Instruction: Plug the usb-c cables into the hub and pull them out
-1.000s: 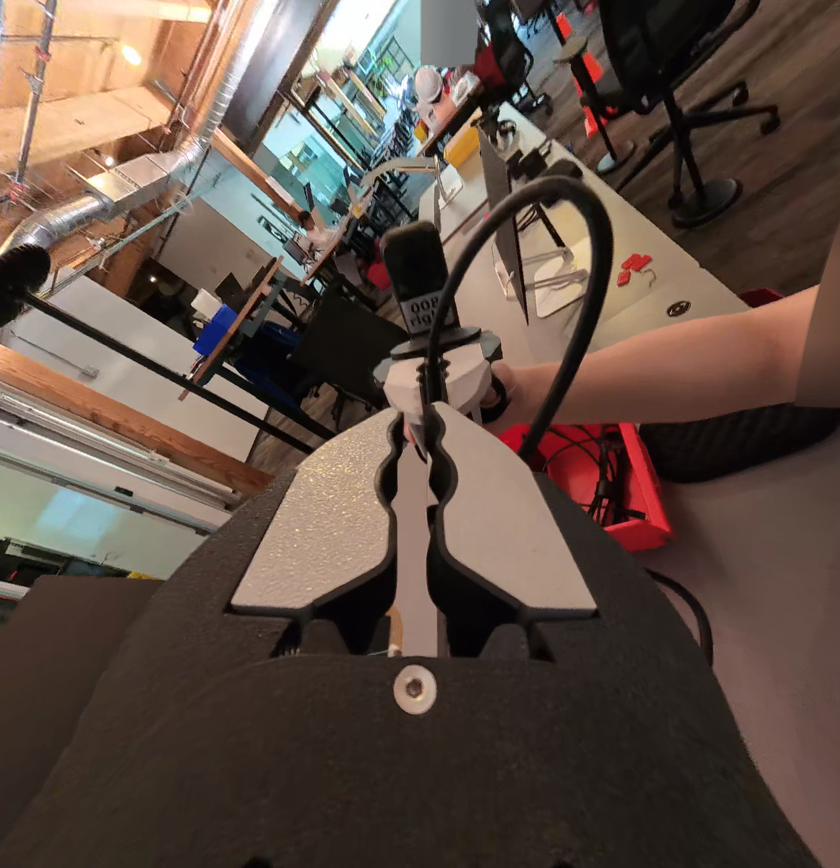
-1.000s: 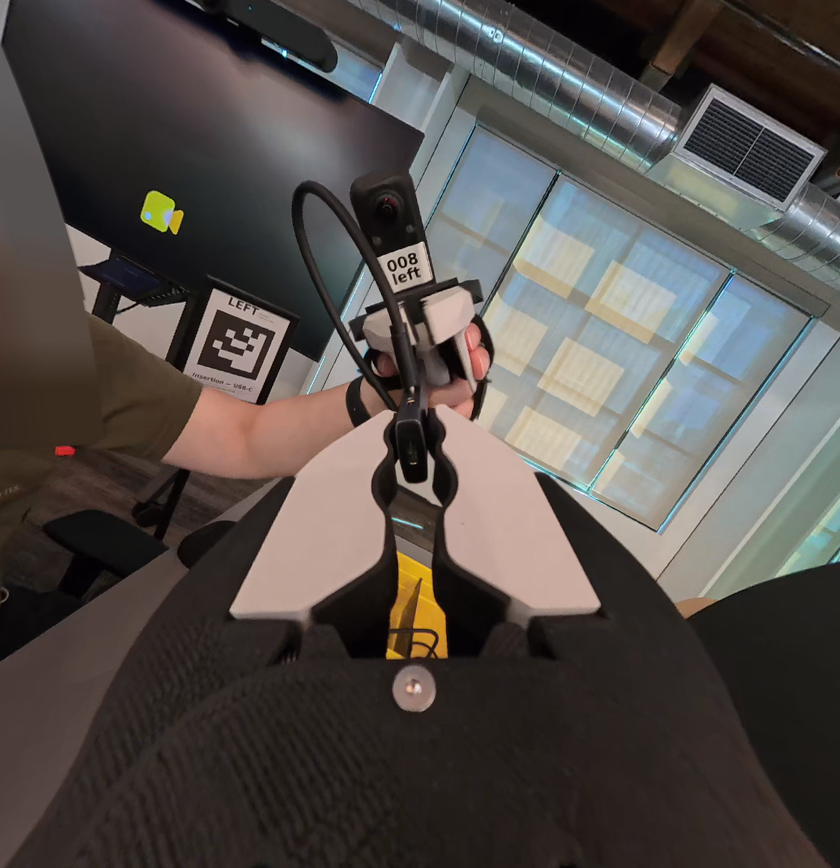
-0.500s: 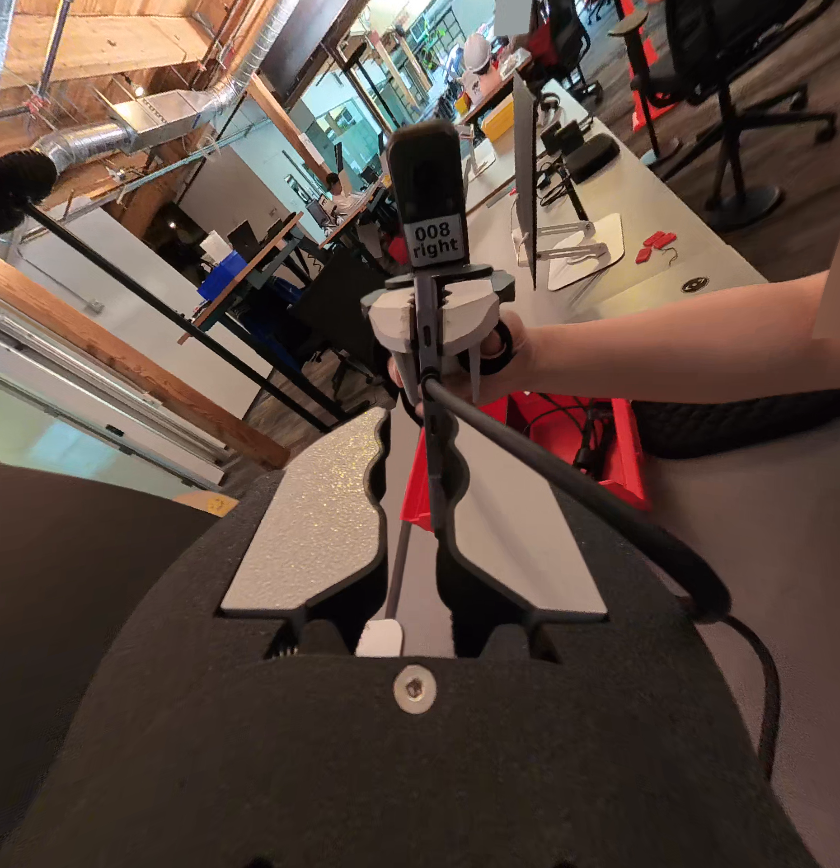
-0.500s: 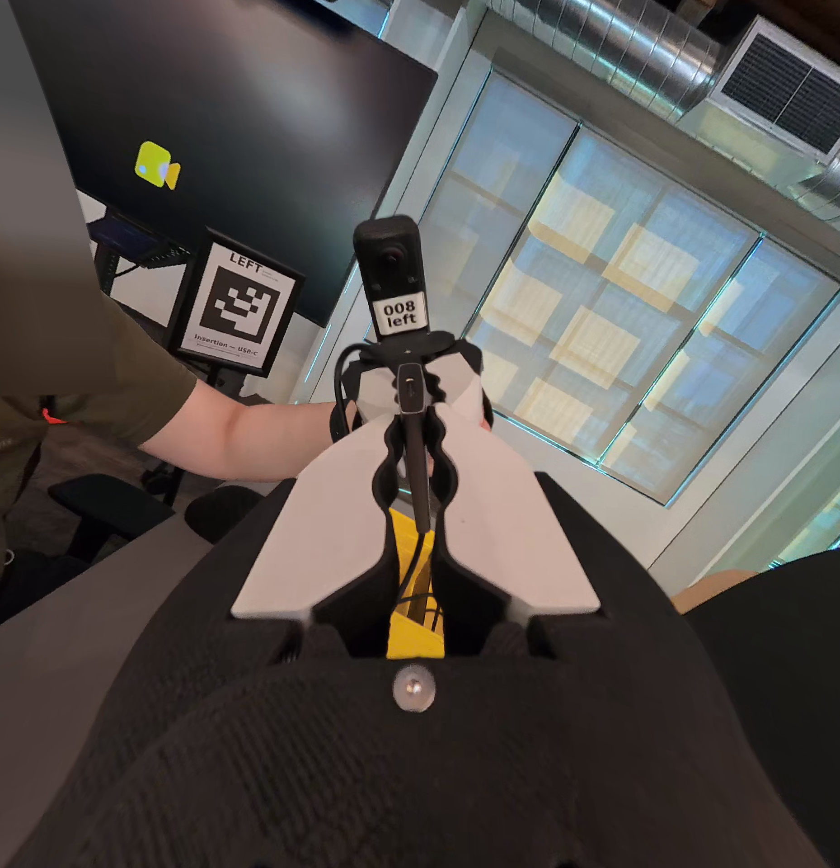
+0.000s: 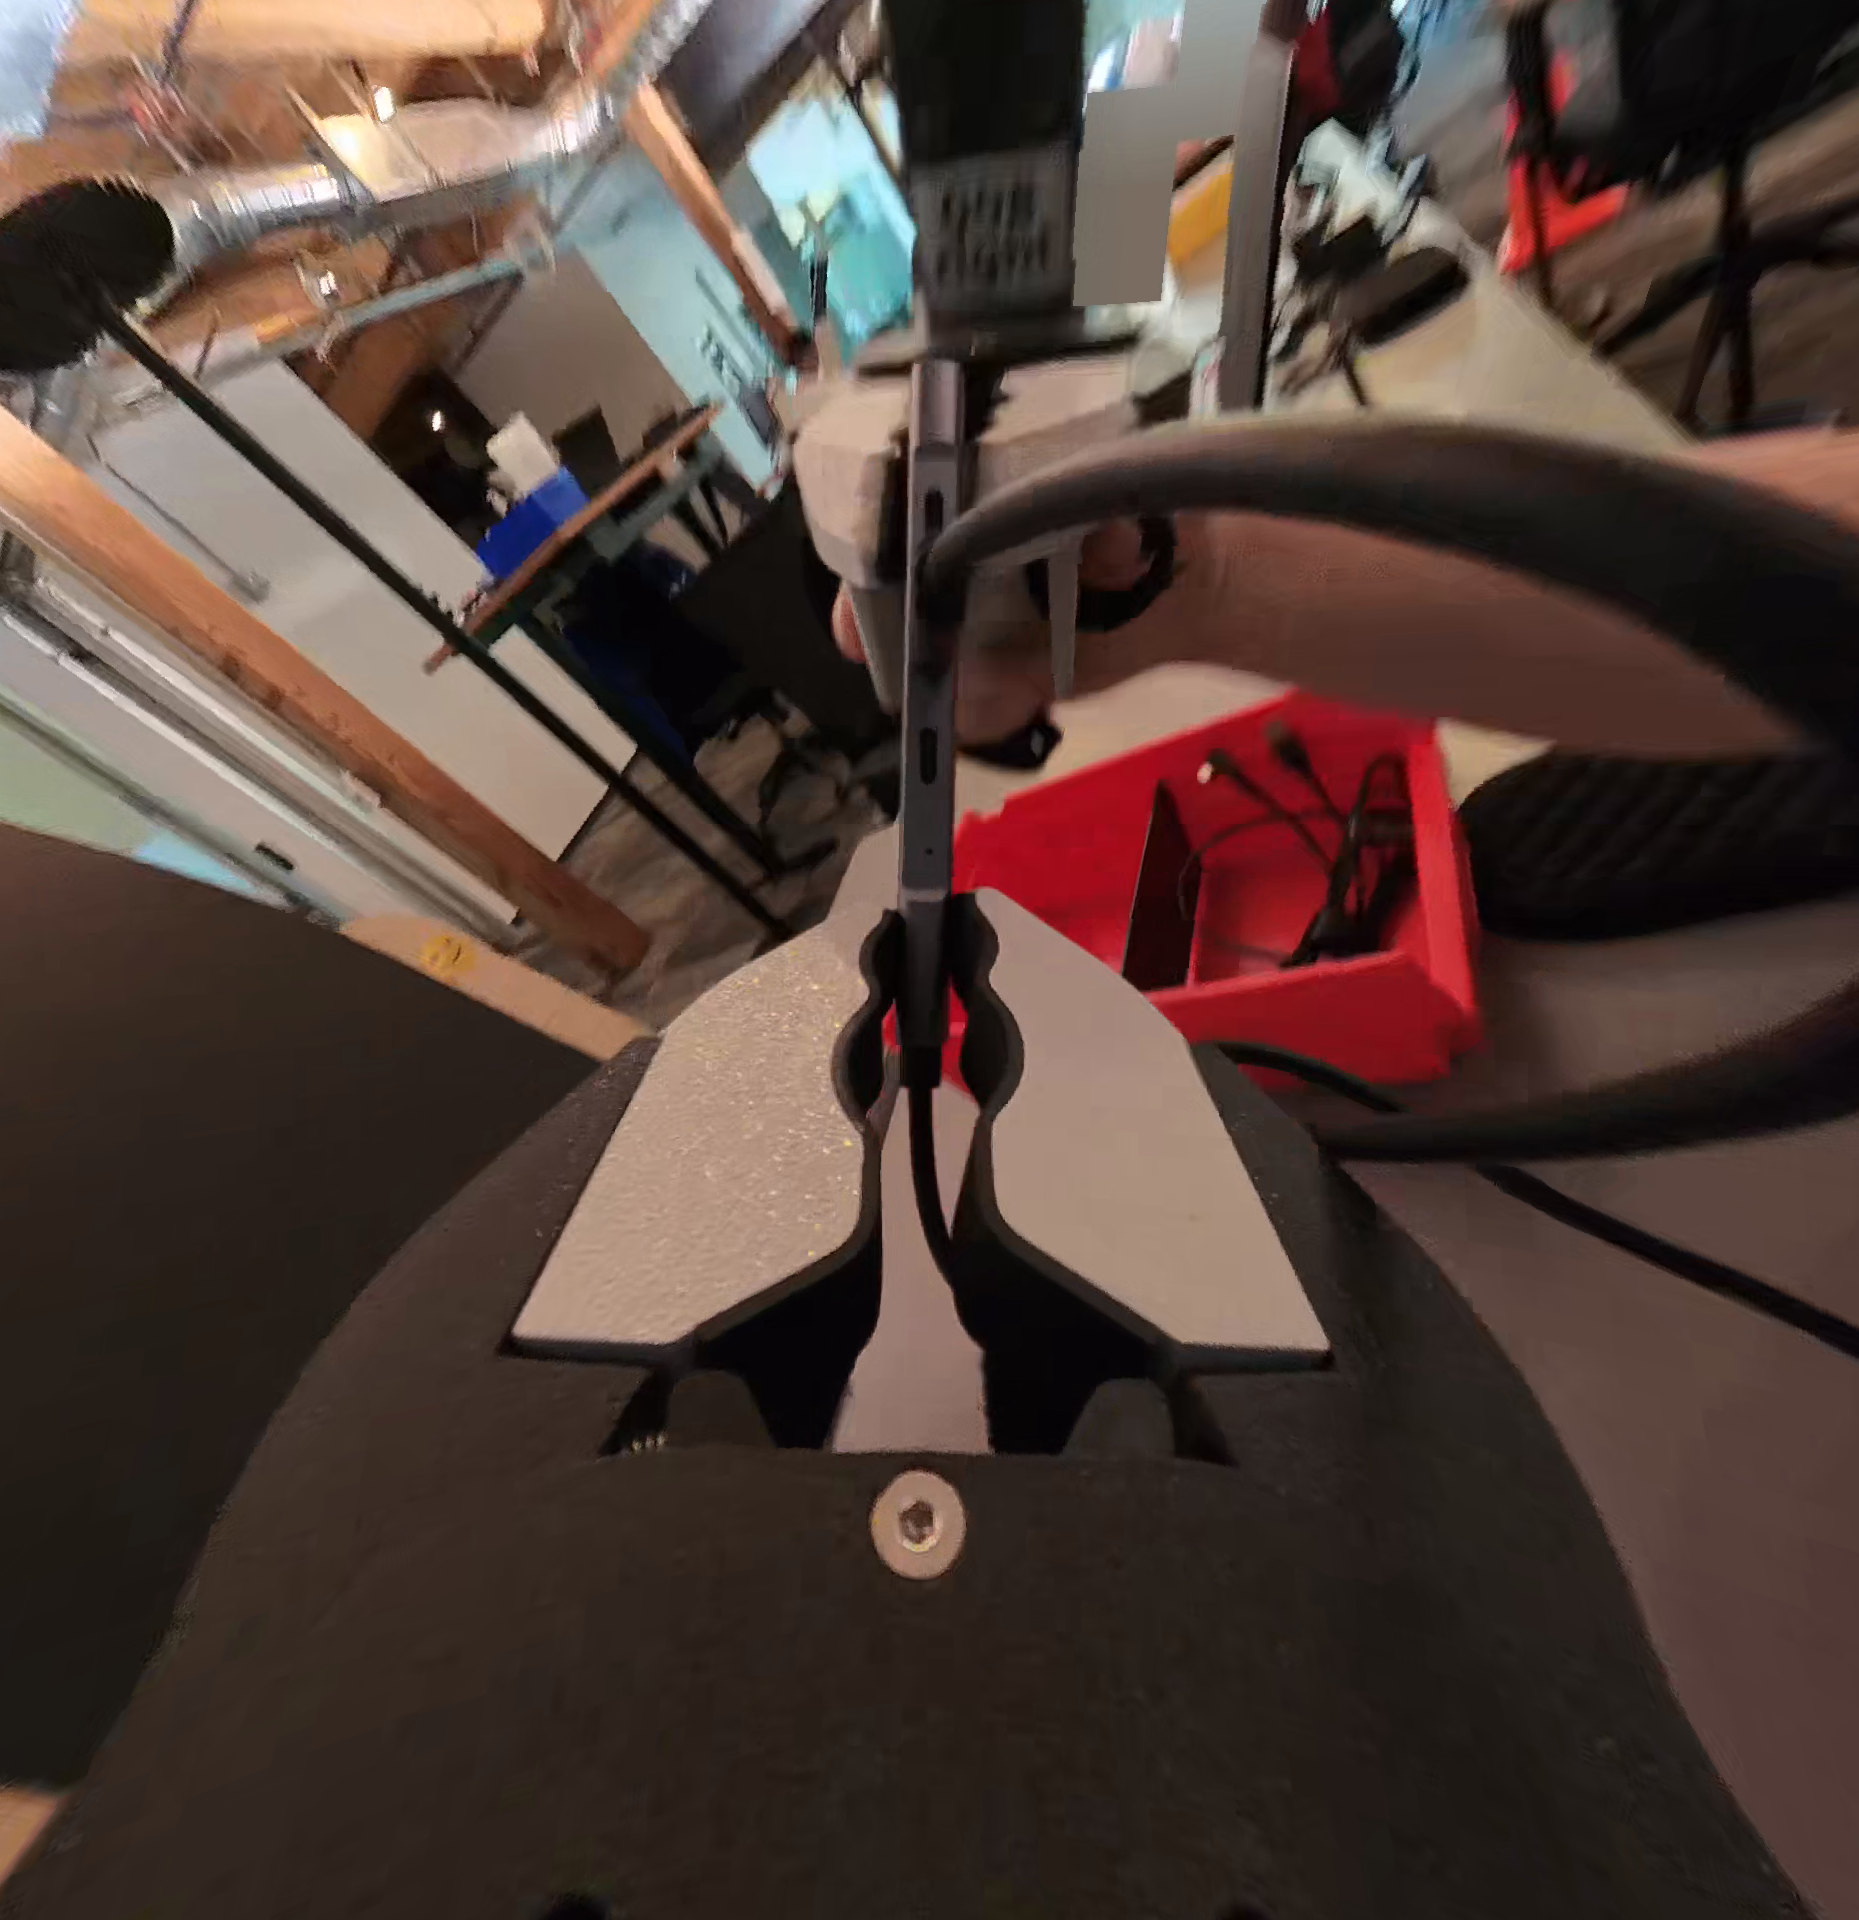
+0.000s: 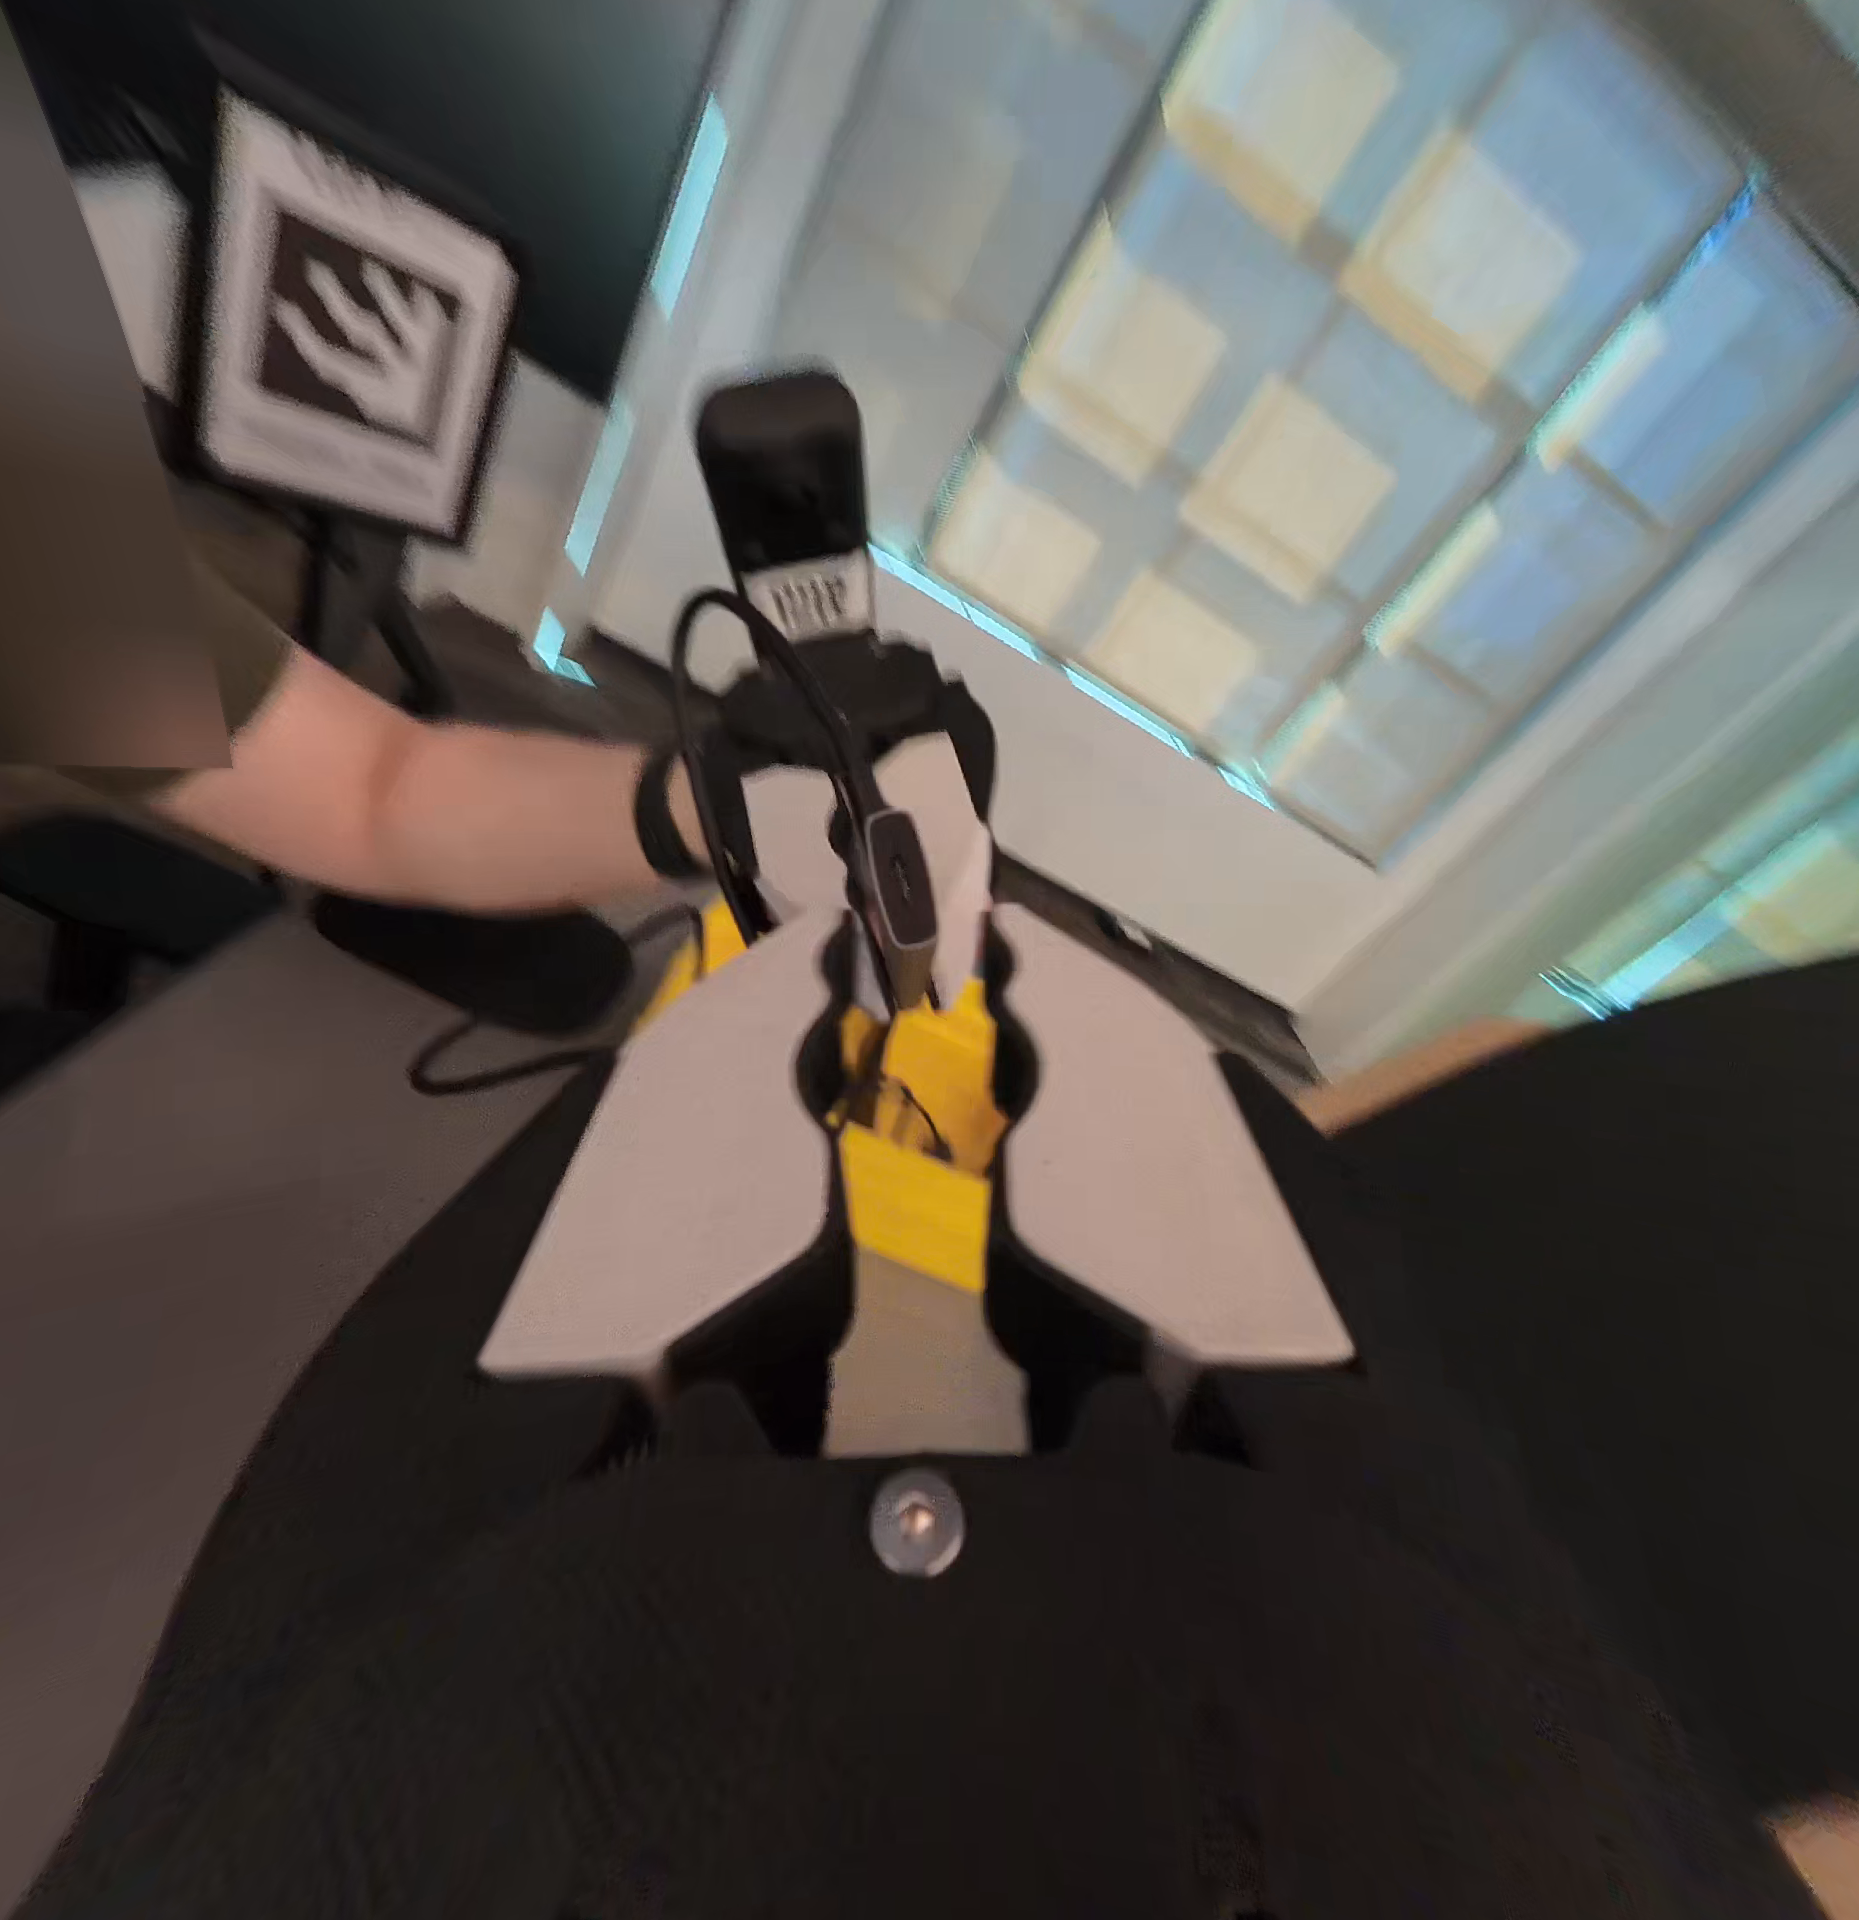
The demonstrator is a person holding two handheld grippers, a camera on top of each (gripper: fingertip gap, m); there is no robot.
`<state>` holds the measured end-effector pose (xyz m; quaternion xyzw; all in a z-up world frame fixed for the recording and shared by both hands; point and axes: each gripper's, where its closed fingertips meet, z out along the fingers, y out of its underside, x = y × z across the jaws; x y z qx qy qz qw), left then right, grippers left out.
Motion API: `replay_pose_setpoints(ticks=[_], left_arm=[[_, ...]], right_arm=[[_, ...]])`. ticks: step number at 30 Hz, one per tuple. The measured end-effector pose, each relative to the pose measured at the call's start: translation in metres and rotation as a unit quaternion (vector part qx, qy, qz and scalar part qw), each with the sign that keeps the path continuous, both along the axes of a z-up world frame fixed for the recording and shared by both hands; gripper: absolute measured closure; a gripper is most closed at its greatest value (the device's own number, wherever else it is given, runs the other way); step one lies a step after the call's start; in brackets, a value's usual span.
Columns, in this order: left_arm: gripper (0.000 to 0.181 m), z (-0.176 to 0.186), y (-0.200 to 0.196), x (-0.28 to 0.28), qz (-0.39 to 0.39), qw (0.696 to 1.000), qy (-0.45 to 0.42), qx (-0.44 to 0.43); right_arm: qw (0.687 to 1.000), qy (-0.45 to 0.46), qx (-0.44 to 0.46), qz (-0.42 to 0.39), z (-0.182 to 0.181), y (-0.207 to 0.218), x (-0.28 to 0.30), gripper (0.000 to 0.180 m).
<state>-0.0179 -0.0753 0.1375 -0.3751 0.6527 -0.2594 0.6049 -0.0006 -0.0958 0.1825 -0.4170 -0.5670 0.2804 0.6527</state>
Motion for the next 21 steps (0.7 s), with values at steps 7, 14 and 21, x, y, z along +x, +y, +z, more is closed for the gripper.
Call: replay_pose_setpoints(ticks=[7,14,21], left_arm=[[0.172,-0.034,0.017,-0.014,0.099,0.982,0.14,0.084],[0.171,-0.06,0.011,-0.001,0.12,0.967,0.183,0.128],[0.17,-0.047,-0.017,0.001,-0.013,0.99,0.015,0.139]], right_arm=[[0.952,-0.183,0.143,-0.198,-0.039,0.0,0.006,0.133],[0.891,-0.311,0.169,-0.286,-0.097,0.027,0.008,0.17],[0.96,-0.178,0.155,-0.152,-0.088,0.002,0.004,0.169]])
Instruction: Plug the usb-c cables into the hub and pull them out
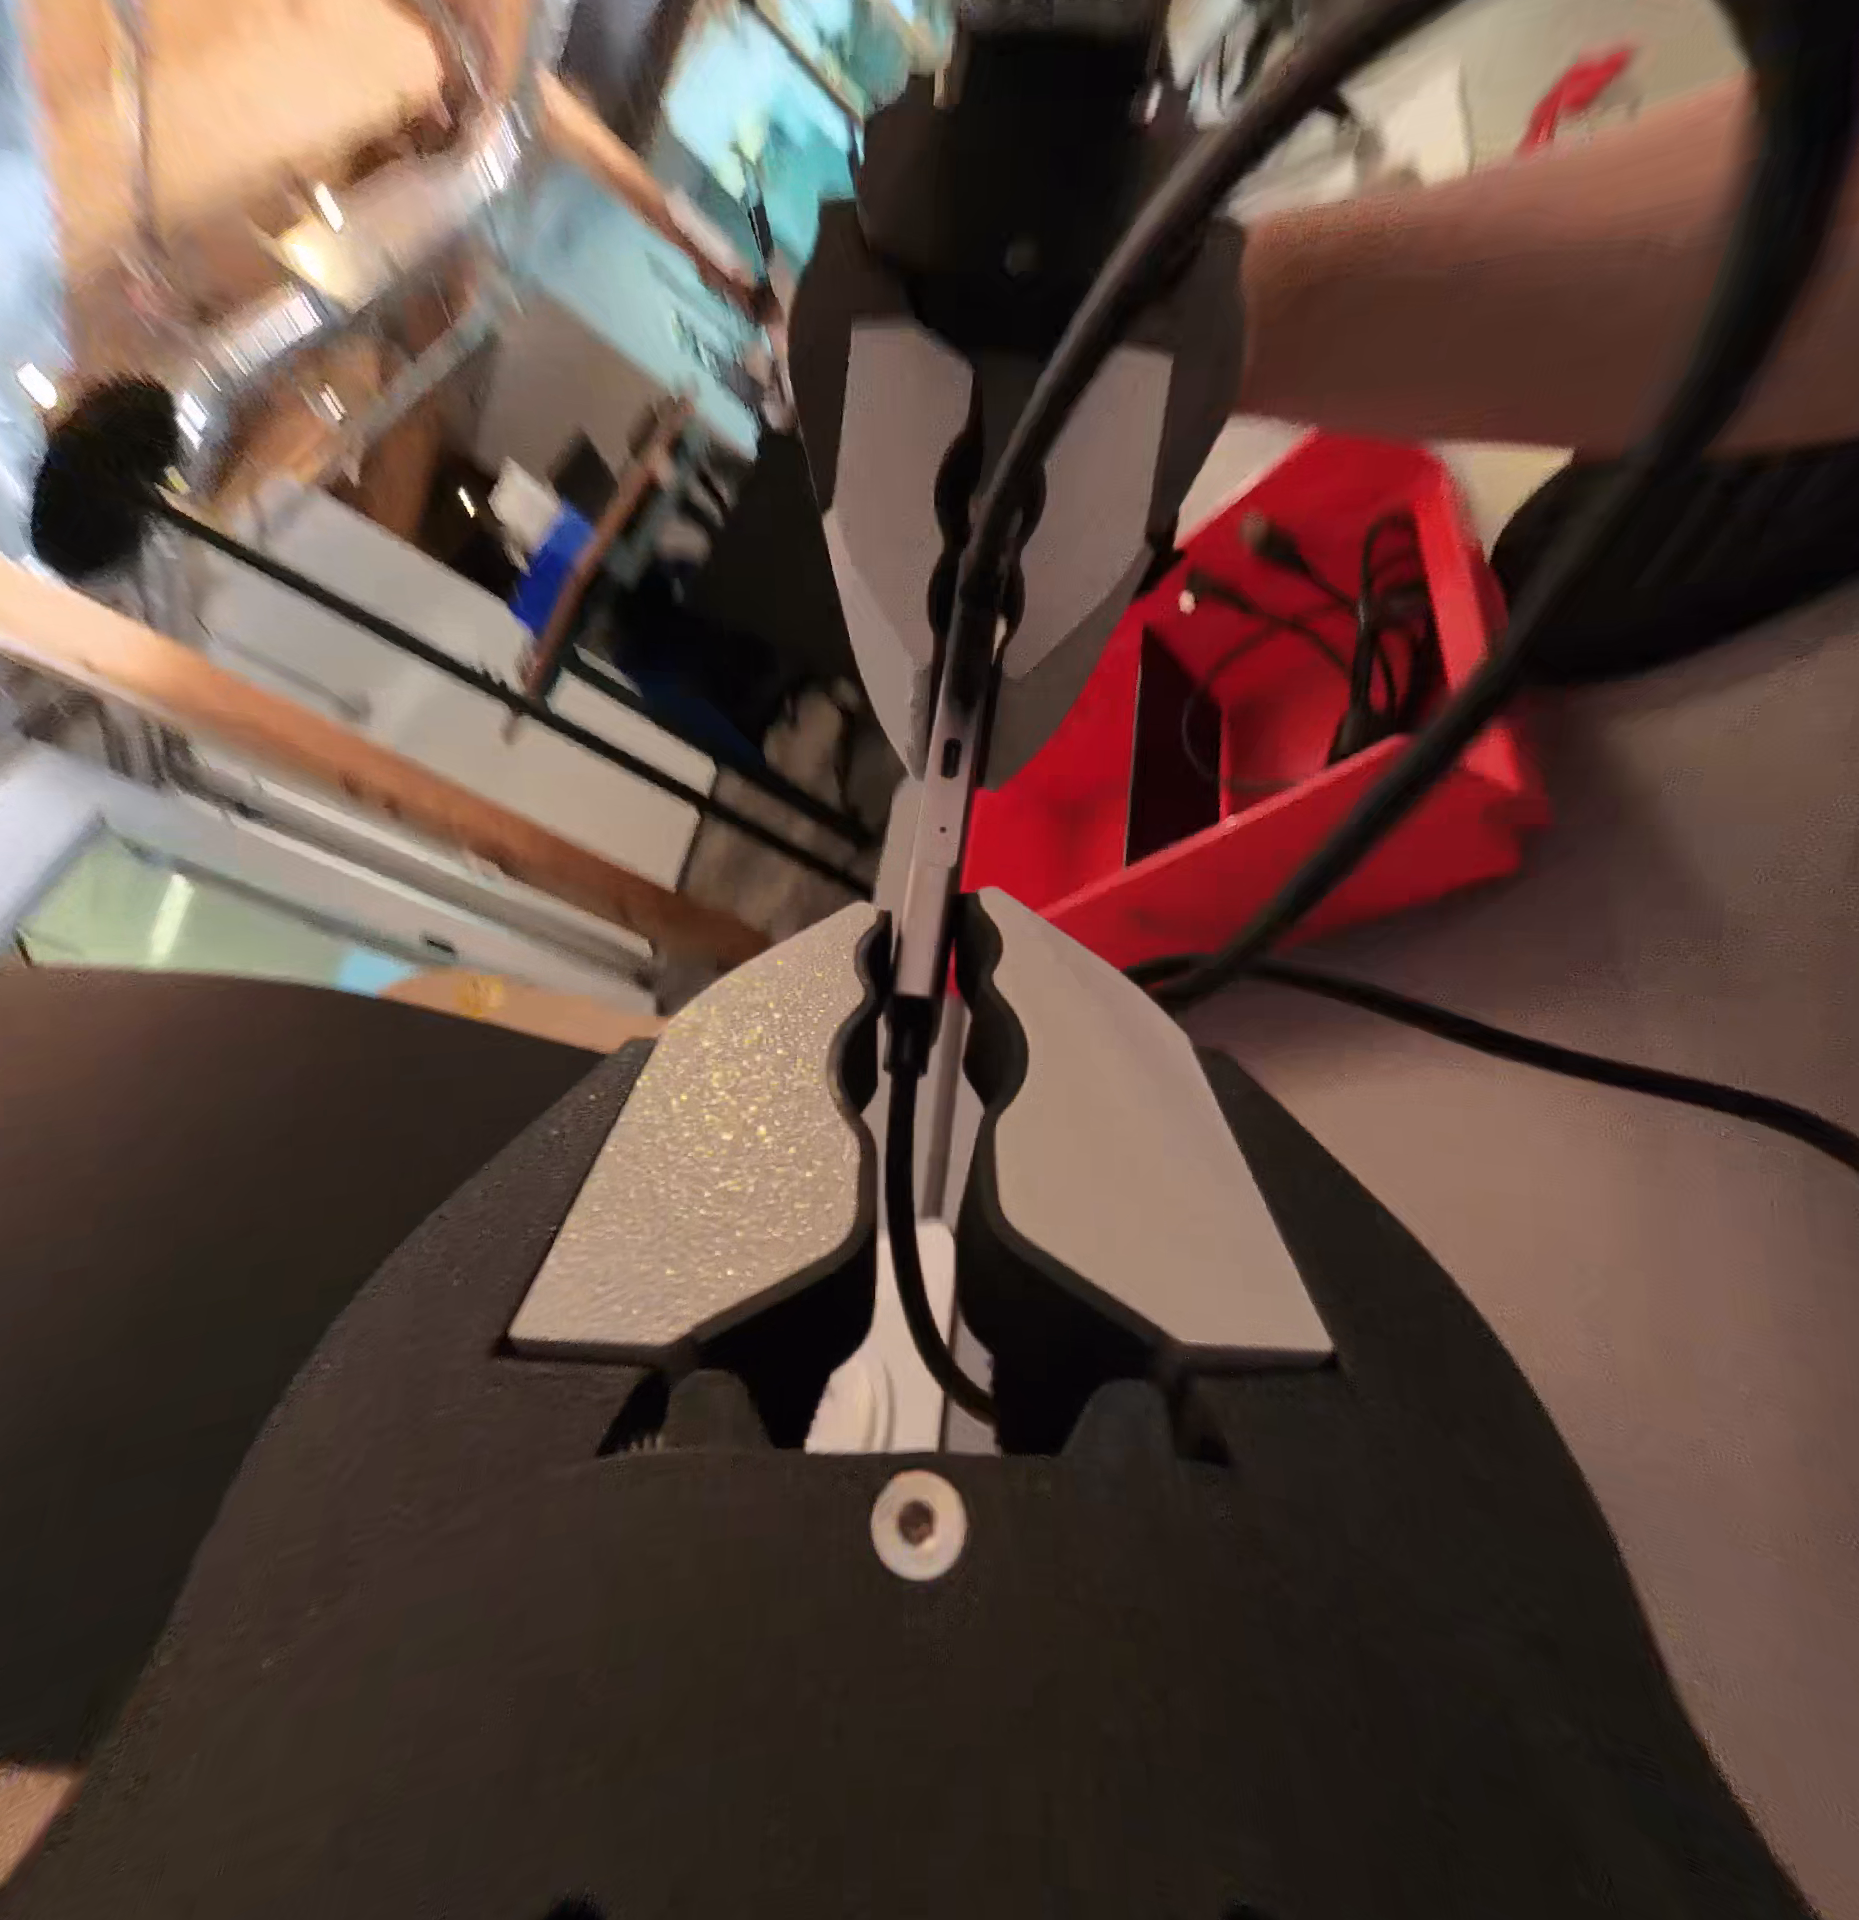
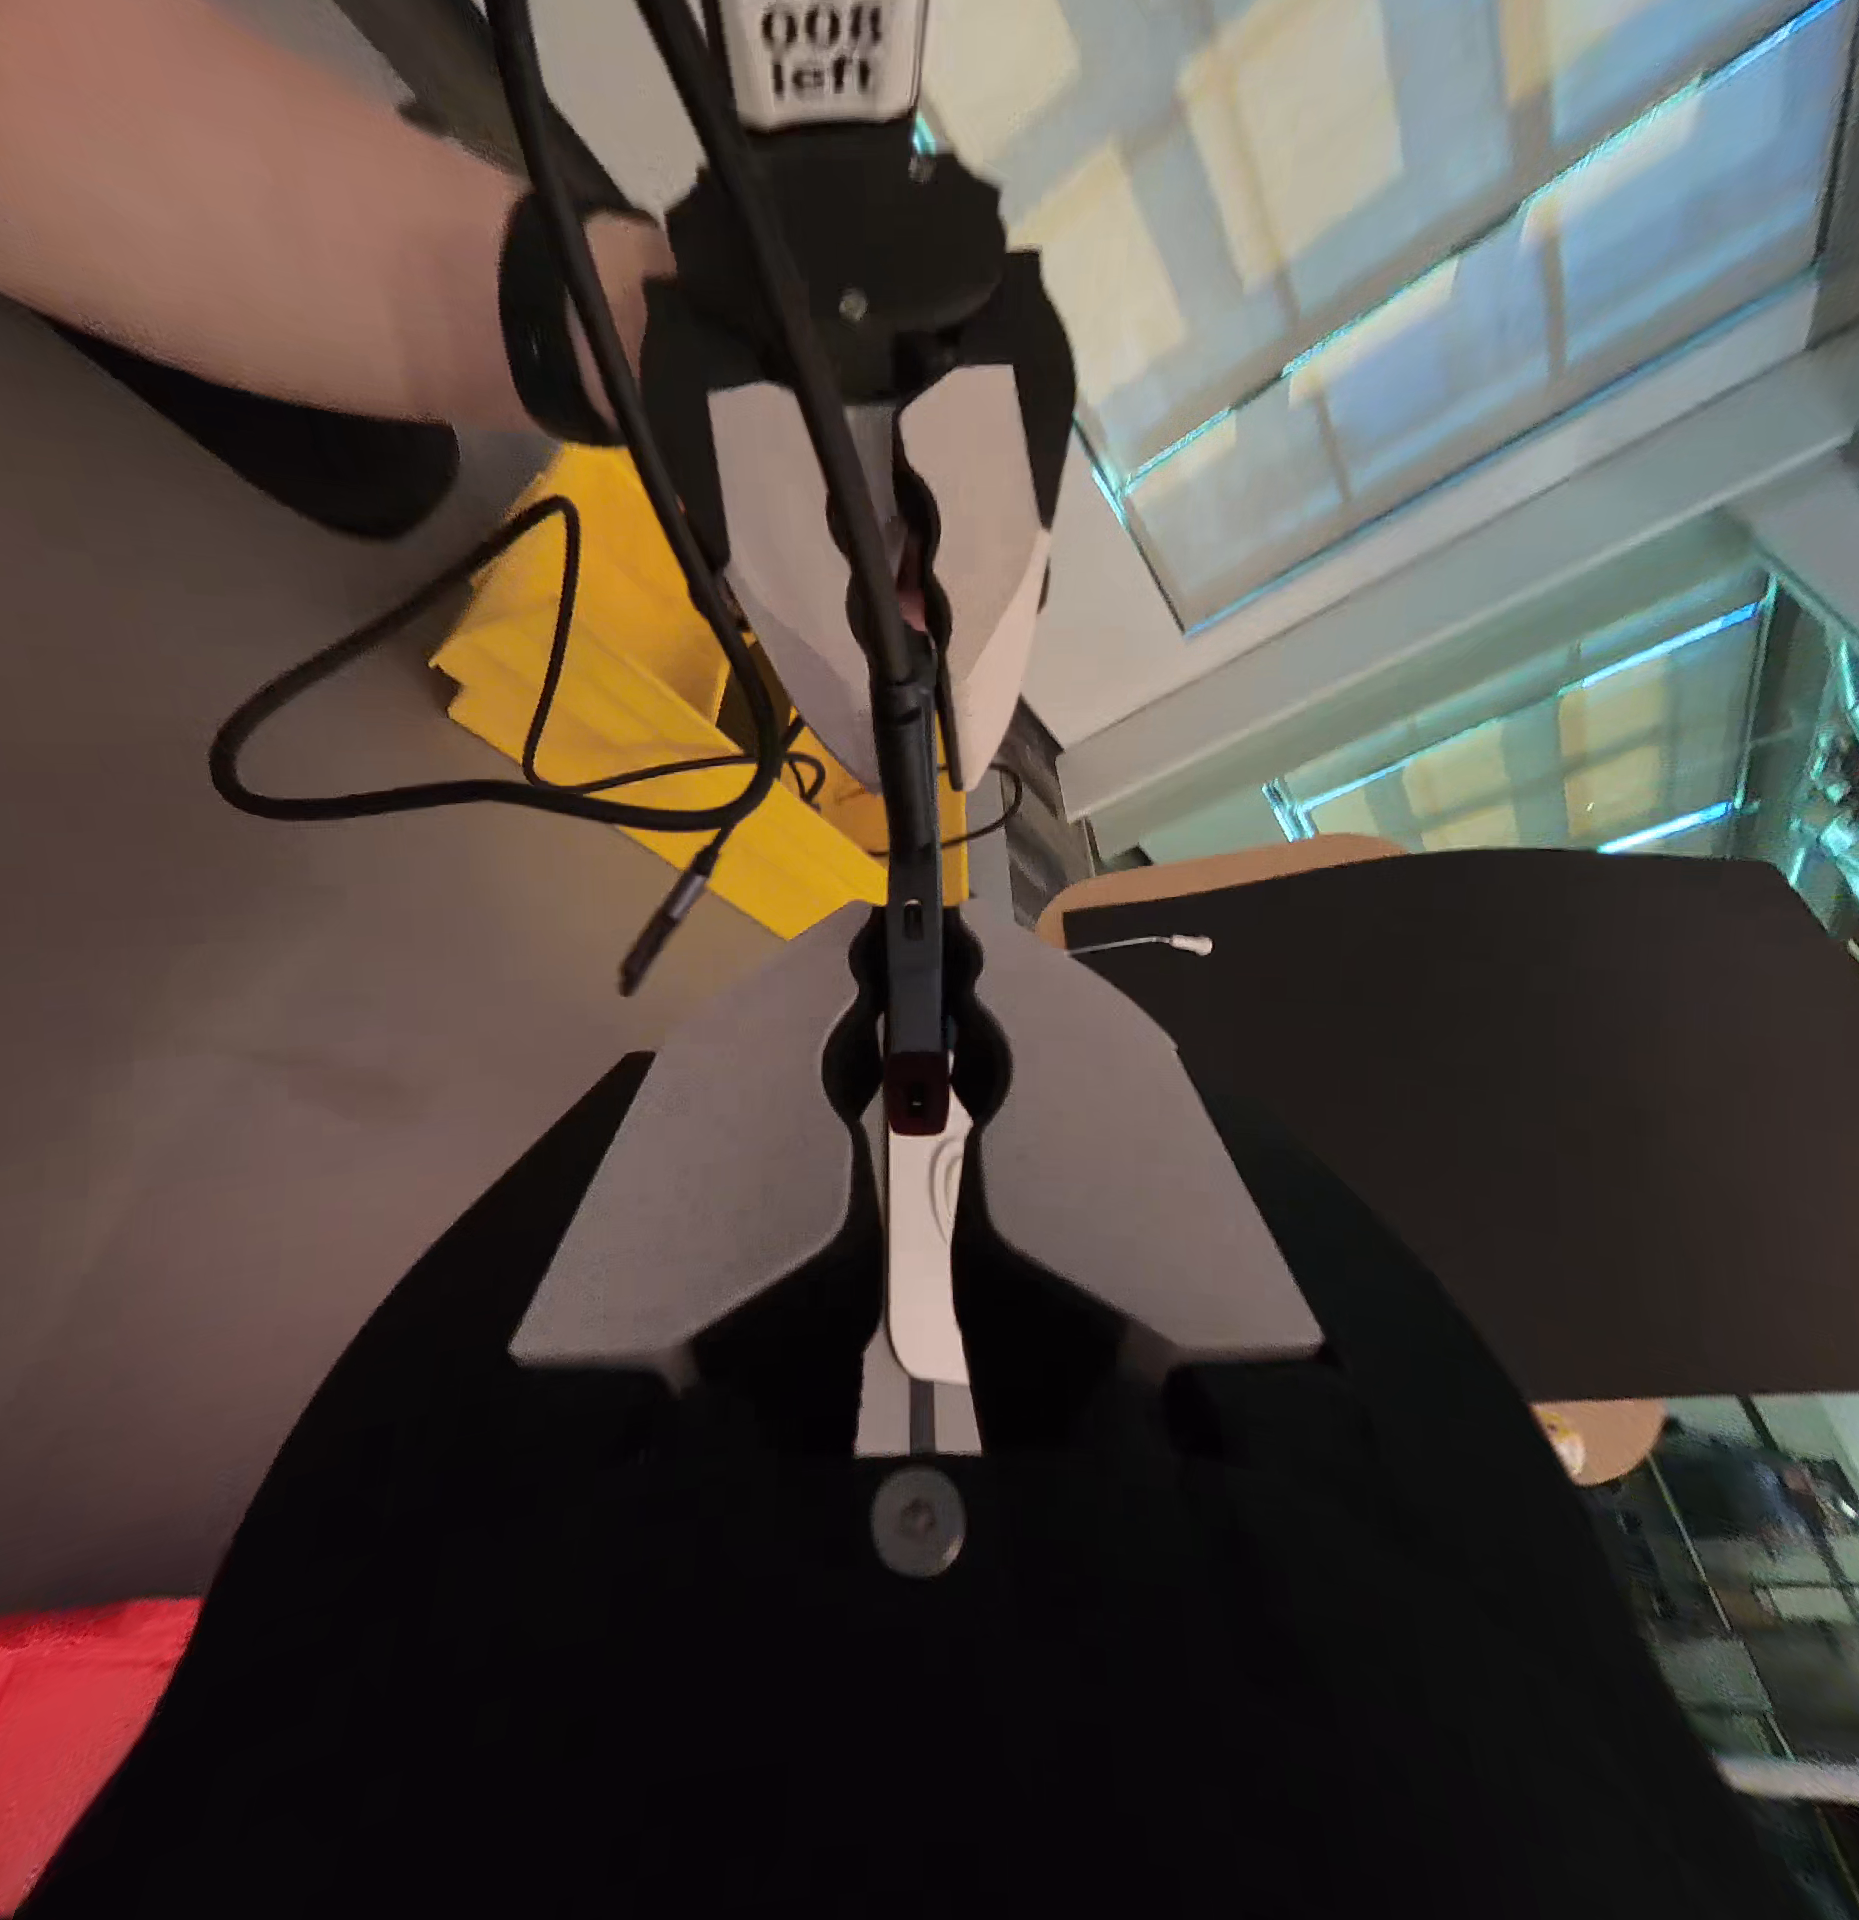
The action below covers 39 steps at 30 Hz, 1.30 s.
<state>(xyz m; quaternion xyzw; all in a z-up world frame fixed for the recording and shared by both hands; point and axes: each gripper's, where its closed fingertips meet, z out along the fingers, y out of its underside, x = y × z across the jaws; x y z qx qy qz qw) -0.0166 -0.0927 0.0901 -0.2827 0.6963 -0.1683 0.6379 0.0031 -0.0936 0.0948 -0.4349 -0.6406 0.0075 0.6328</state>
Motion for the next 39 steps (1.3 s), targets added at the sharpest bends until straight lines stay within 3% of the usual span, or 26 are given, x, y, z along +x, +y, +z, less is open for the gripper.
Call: replay_pose_setpoints(ticks=[6,19,39], left_arm=[[0.171,0.003,-0.021,0.006,-0.067,0.997,-0.028,-0.009],[0.165,-0.004,-0.03,-0.001,-0.12,0.992,-0.04,-0.012],[0.167,-0.009,-0.024,0.0,-0.106,0.994,-0.031,-0.002]], right_arm=[[0.997,0.035,-0.001,0.067,0.0,-0.011,-0.003,0.169],[0.991,0.056,-0.003,0.118,-0.006,-0.018,-0.027,0.169],[0.981,0.111,-0.013,0.16,-0.003,-0.023,-0.032,0.169]])
